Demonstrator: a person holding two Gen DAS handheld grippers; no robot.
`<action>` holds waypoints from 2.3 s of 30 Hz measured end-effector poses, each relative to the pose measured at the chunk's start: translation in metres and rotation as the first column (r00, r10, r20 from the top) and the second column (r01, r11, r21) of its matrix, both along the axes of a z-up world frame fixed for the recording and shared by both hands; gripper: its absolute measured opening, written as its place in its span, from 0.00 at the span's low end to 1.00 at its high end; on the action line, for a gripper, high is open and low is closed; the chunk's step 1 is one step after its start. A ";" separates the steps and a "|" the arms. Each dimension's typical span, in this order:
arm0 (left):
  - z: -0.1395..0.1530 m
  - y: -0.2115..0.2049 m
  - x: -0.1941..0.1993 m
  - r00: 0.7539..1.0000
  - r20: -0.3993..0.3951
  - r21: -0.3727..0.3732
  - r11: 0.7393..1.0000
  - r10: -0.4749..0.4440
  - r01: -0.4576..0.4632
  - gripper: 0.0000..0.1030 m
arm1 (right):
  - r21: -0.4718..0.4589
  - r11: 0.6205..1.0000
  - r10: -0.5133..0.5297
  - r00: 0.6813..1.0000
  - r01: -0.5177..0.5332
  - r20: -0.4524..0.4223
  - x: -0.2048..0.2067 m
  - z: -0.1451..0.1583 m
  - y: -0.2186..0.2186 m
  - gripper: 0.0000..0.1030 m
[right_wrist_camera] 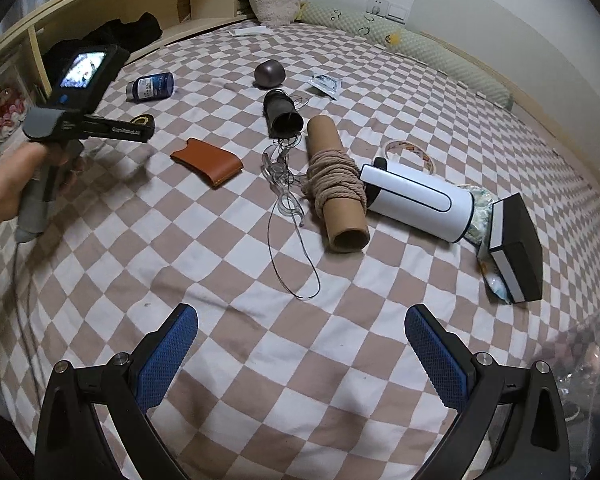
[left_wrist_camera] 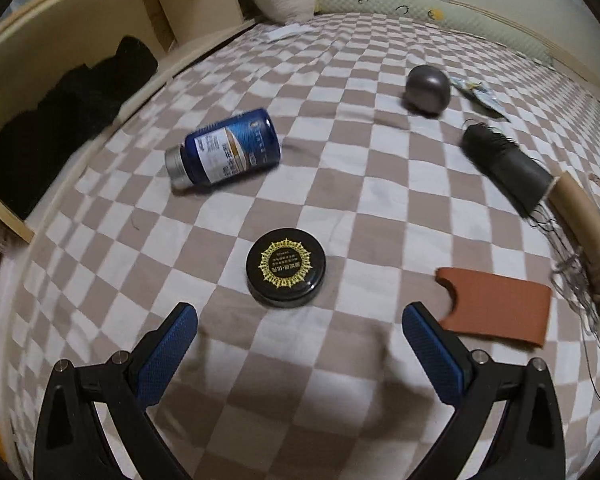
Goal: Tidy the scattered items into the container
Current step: 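Move the left tool to the black round tin while the right tool approaches the orange leather case, then grasp the black round tin with the left tool while the right tool grasps the orange leather case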
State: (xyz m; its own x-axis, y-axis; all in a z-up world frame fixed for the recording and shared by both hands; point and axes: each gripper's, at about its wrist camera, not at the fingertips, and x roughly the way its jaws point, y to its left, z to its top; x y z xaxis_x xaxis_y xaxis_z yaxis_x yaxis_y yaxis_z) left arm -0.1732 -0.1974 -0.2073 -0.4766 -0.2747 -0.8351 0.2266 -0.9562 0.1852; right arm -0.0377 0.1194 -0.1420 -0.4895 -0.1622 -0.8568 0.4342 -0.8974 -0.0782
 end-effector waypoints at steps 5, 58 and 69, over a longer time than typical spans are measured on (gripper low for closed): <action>-0.010 0.003 -0.013 1.000 0.002 -0.031 0.999 -0.027 0.027 0.92 | -0.030 0.999 0.033 0.999 -0.033 0.005 -0.011 -0.002 -0.012 0.85; -0.020 -0.035 -0.009 0.999 -0.046 0.137 0.991 0.015 -0.009 0.48 | -0.016 0.951 0.311 0.949 -0.310 0.056 -0.098 -0.092 -0.147 0.49; -0.013 -0.027 0.001 1.000 -0.019 0.130 0.992 0.000 0.002 0.48 | -0.001 0.975 0.219 0.972 -0.220 0.085 -0.087 -0.082 -0.115 0.48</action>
